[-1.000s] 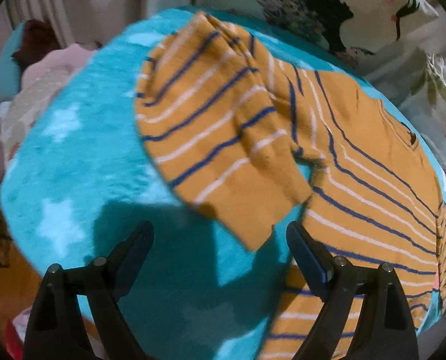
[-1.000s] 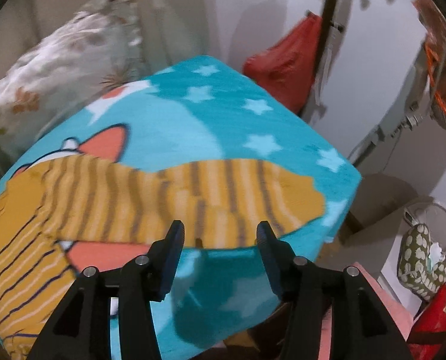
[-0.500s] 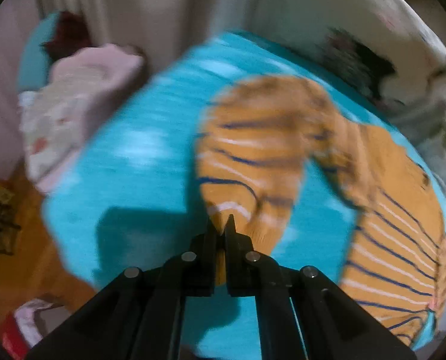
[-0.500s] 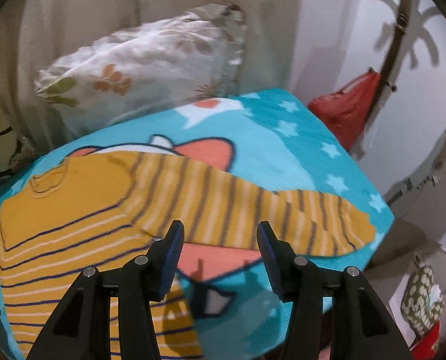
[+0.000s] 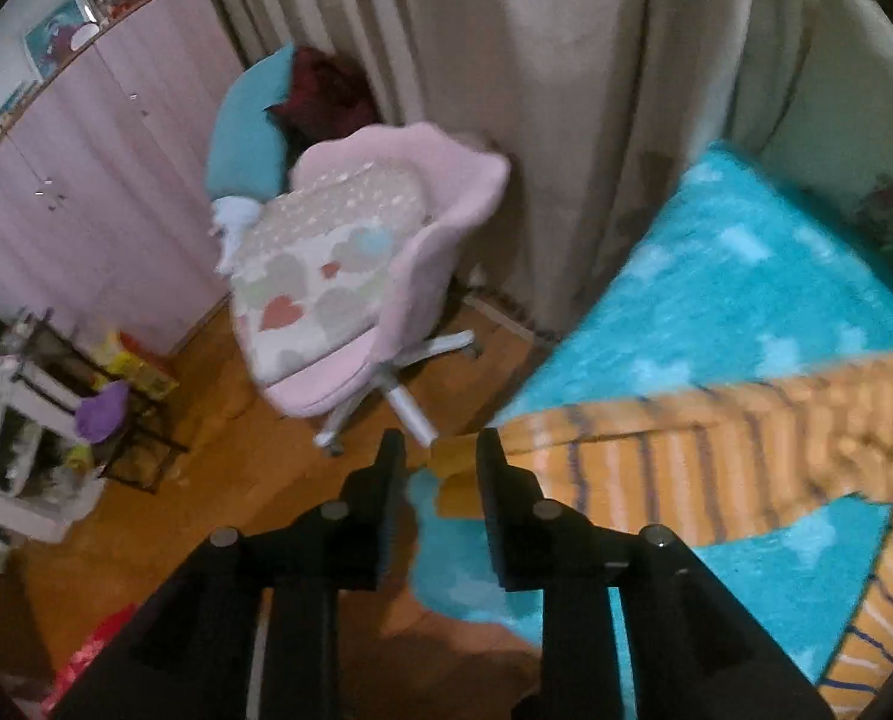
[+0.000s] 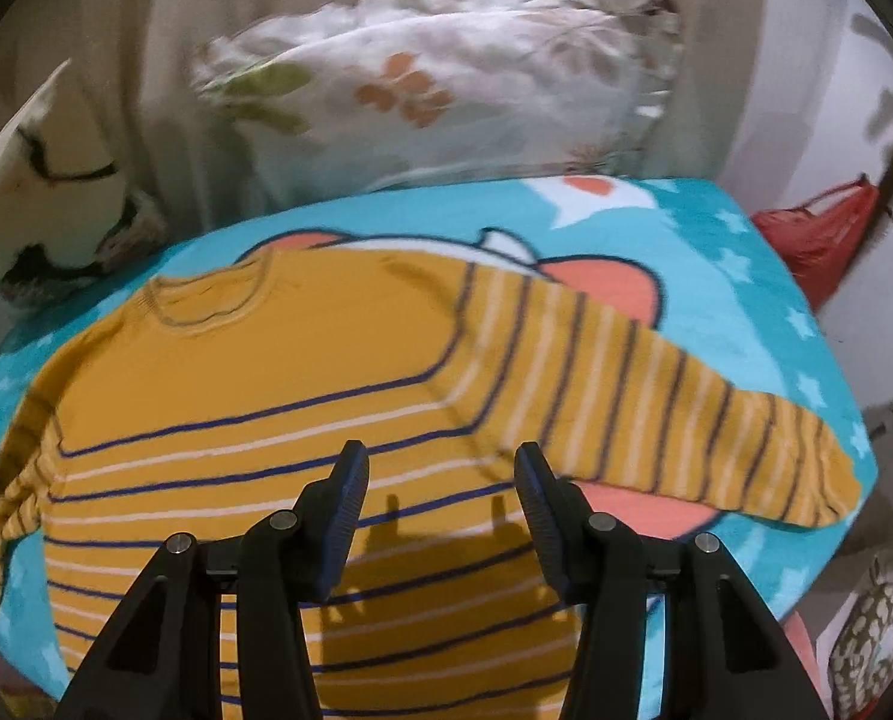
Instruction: Fold small clothes
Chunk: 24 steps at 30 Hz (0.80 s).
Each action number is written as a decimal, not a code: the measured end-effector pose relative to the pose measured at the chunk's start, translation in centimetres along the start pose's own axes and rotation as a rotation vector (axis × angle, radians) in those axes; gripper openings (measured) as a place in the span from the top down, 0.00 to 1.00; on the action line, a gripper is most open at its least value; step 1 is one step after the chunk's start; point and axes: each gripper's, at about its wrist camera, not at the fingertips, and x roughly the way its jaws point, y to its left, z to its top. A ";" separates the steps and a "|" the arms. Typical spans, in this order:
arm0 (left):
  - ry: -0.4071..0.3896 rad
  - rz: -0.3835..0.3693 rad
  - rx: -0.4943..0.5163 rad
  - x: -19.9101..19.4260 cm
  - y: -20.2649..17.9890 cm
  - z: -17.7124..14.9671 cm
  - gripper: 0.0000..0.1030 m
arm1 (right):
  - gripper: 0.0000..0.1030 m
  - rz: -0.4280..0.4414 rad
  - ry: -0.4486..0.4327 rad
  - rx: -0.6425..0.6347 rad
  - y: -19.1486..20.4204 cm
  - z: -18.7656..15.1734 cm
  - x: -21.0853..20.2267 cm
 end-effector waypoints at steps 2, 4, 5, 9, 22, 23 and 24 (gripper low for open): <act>-0.019 -0.053 0.010 -0.9 -1.0 0.0 0.69 | 0.46 0.006 0.013 -0.015 0.5 -0.4 0.3; -0.040 -0.110 0.045 -1.5 -3.0 -0.1 0.63 | 0.43 0.011 0.030 -0.022 0.7 -0.9 0.5; -0.041 -0.143 0.066 -1.8 -4.3 -0.2 0.62 | 0.43 0.010 0.039 -0.023 0.6 -1.3 0.7; -0.013 -0.278 0.146 -2.3 -9.8 -1.5 0.57 | 0.43 -0.001 0.068 0.003 -0.2 -2.1 1.1; 0.046 -0.519 0.540 -6.4 -27.9 -8.7 0.47 | 0.39 -0.058 0.128 0.051 -1.3 -5.0 1.1; 0.051 -0.530 0.555 -6.7 -28.2 -8.9 0.46 | 0.39 -0.062 0.133 0.047 -1.1 -5.3 1.2; 0.056 -0.538 0.565 -6.9 -28.7 -9.2 0.43 | 0.39 -0.066 0.137 0.046 -1.1 -5.6 1.2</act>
